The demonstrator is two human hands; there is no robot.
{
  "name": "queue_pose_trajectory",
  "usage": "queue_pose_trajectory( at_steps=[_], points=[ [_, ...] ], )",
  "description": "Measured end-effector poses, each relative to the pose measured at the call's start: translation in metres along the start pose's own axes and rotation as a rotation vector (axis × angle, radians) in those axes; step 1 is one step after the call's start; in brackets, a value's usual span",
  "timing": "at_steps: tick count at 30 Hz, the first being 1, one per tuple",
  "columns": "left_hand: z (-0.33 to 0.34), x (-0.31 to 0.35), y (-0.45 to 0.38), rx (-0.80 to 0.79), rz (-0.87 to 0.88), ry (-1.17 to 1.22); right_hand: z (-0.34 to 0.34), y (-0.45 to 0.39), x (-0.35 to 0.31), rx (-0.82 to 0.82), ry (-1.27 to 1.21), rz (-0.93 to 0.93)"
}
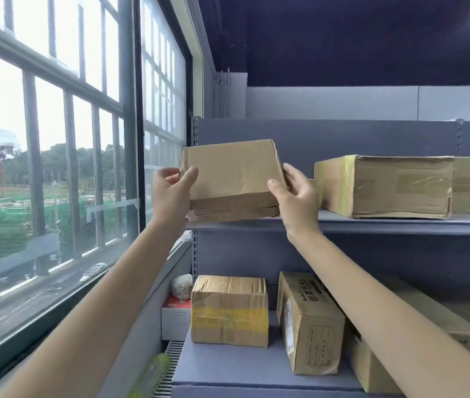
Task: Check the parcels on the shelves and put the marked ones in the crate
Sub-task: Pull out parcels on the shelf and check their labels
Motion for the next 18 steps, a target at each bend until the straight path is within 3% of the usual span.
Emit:
queue_pose_trajectory(
  at_steps=[4,8,11,18],
  points=[
    [-0.001,-0.011,0.051,-0.006,-0.111,0.094,-0.040,0.054,-0.013,-0.036,-0.058,-0.032],
    [0.012,-0.030,0.092,-0.201,-0.283,0.115,-0.071,0.099,-0.003,-0.065,-0.041,-0.036],
    [0.018,-0.040,0.114,-0.260,-0.338,0.062,-0.083,0.116,0.008,-0.098,-0.065,0.029],
    [0.022,-0.042,0.146,-0.356,-0.252,0.083,-0.091,0.133,0.012,-0.168,0.103,0.181]
  ],
)
Point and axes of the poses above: each hand's wrist, its own y-axis away from the middle knuckle, its own z-axis out of the palm, x = y × z, the point moved 9 cm from there along -y, towards the middle knuckle, and after that the axes turned 4 degrees about -x, right-handed, at the moved point
